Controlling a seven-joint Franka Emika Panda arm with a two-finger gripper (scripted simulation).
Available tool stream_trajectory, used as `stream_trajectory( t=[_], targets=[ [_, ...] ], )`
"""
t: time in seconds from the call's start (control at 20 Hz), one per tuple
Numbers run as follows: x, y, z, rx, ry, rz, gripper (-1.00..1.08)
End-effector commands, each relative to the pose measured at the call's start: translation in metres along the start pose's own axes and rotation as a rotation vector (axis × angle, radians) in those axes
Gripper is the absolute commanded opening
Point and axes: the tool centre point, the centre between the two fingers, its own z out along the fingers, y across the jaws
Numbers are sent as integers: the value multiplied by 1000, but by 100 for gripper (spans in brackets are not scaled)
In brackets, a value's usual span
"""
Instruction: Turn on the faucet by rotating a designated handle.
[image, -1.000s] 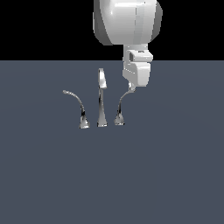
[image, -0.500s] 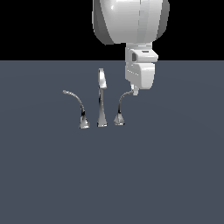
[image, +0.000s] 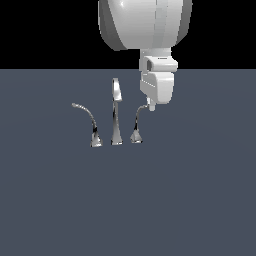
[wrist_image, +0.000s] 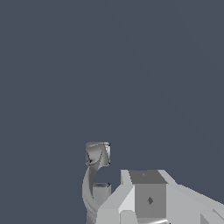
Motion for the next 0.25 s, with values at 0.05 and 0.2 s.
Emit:
stream_trajectory(
  t=[0.05,0.2],
  targets=[
    [-25,7,-1,-6,-5,-18,-100],
    [-33,11,-1,-7,-6,-19,-100]
  ],
)
